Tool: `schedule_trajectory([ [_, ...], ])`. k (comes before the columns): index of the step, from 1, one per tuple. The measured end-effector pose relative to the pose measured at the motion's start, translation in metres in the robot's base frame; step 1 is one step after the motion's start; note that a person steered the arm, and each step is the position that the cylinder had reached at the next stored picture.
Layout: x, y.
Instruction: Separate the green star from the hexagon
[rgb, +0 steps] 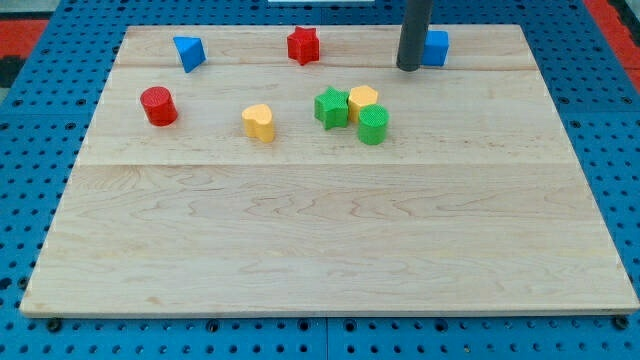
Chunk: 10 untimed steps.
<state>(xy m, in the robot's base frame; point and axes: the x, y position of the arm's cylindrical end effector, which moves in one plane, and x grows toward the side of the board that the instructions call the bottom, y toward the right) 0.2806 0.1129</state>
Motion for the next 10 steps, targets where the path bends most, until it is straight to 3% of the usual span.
schedule_trajectory([
  [3,0.056,-0.101],
  [5,0.168,-0.133],
  [7,0.183,-0.187],
  [10,0.183,-0.182],
])
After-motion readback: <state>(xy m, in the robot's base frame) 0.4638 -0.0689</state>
